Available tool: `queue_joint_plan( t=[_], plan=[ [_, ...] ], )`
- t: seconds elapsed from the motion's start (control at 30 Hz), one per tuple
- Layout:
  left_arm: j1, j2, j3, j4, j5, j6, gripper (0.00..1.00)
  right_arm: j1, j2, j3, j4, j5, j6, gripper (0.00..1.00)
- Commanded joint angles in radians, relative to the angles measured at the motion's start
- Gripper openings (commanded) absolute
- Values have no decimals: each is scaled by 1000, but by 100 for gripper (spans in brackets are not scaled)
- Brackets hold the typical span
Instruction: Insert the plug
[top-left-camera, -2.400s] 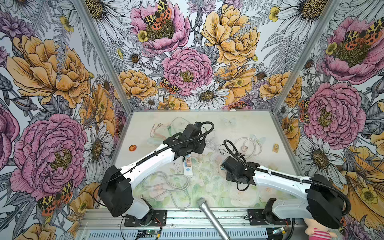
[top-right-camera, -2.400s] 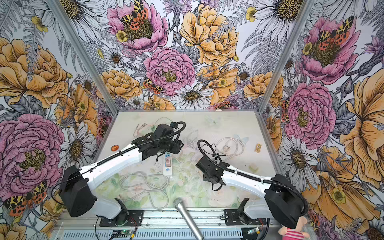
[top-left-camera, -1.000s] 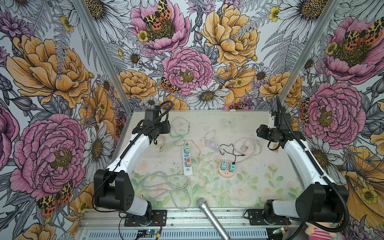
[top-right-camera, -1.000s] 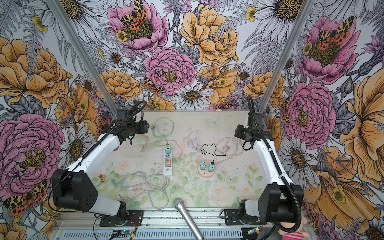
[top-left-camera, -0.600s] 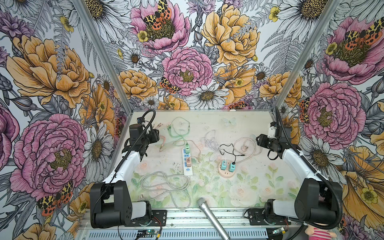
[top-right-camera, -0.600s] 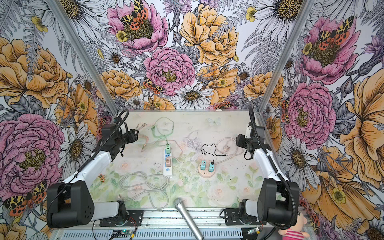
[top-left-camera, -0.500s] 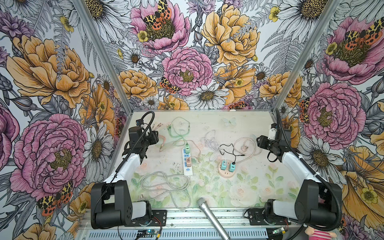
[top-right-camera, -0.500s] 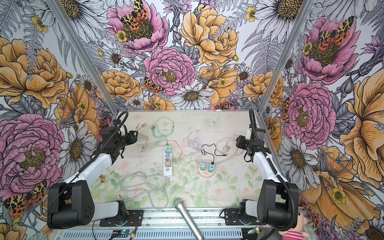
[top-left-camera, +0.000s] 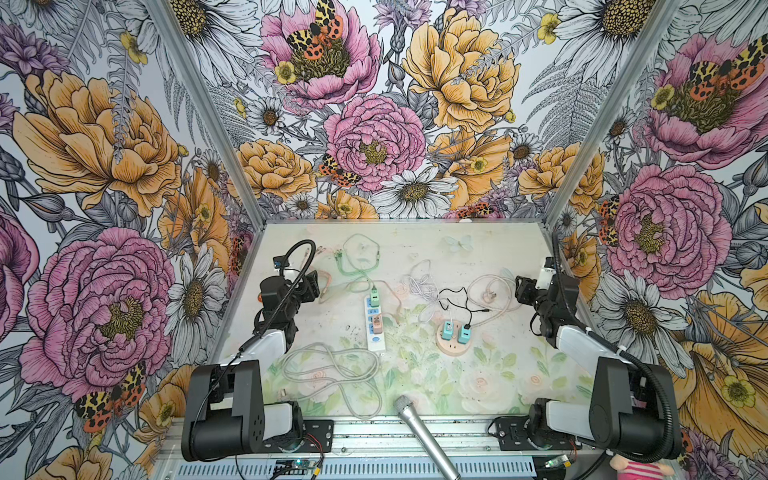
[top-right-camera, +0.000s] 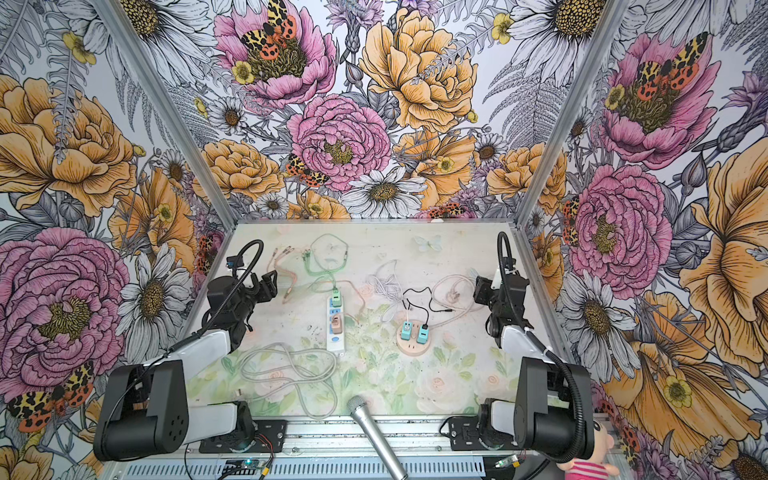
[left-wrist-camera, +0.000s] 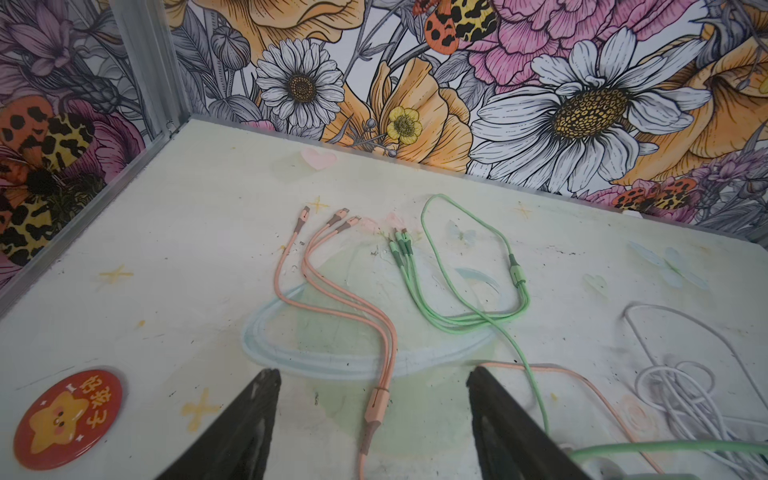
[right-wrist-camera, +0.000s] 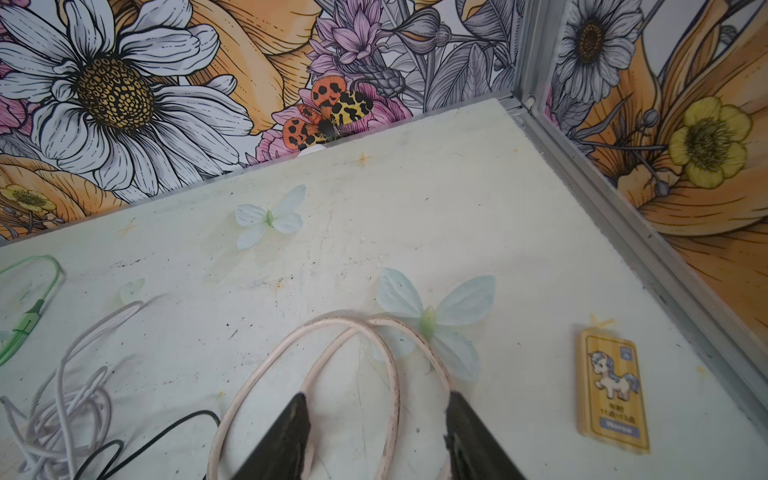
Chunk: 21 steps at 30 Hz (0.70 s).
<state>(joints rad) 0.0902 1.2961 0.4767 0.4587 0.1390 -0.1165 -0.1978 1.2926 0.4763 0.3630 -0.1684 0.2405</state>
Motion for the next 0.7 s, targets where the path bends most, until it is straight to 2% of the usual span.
queue_joint_plan(
  t=[0.0, 0.03, 0.5, 0.67],
  plan=[
    [10, 1, 0, 135, -43, 29, 96, -3, 11, -51, 247, 42, -28, 55],
    [10, 2, 6, 125, -43, 31, 99, -3, 19, -58, 266, 41, -31, 55],
    [-1, 38, -10, 142, -61, 78, 99, 18, 142, -127, 506, 31, -40, 56],
    [-21, 101, -83, 320, -43, 116, 99, 46, 154, -150, 565, 33, -74, 56]
  ],
)
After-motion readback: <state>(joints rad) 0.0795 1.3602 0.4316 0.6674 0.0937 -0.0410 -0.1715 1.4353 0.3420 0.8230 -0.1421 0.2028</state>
